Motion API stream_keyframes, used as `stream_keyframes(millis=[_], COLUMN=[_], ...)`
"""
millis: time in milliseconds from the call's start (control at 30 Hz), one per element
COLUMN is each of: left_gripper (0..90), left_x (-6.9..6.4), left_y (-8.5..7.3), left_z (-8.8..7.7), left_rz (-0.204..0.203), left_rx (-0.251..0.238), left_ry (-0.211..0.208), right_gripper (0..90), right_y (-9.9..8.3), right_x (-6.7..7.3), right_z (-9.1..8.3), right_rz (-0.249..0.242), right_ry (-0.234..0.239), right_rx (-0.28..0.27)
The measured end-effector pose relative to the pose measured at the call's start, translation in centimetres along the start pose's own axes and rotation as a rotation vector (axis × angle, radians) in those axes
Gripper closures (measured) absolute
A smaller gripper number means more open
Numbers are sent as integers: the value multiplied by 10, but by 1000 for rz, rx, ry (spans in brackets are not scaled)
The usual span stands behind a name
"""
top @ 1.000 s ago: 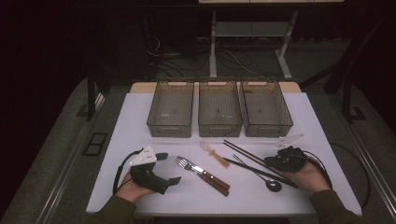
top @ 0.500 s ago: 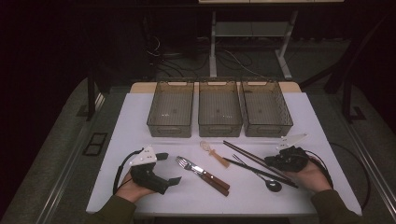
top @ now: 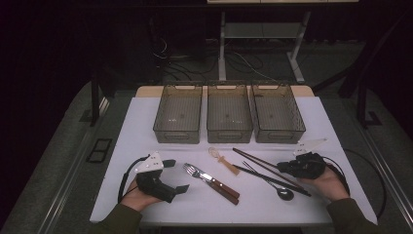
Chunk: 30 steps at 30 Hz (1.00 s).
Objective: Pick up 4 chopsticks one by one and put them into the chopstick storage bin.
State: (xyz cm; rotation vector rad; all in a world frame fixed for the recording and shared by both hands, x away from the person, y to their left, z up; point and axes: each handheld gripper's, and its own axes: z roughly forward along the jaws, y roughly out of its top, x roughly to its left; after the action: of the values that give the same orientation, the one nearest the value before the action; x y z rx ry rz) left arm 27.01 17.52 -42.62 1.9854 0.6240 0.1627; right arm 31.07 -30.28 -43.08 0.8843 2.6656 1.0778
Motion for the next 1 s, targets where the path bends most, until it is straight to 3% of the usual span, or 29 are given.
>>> stream_keyframes(millis=[700, 1000], left_gripper=[0, 0], left_x=[2, 3], left_y=[-2, -3], left_z=[0, 1], left_rz=[20, -2], left_rx=[6, -4], left_ry=[-6, -17], right_gripper=[848, 848], right_y=[5, 13], right_x=[4, 6], right_z=[-16, -20], right_rz=[-3, 1], right_ry=[32, 47], right_rx=[-94, -129])
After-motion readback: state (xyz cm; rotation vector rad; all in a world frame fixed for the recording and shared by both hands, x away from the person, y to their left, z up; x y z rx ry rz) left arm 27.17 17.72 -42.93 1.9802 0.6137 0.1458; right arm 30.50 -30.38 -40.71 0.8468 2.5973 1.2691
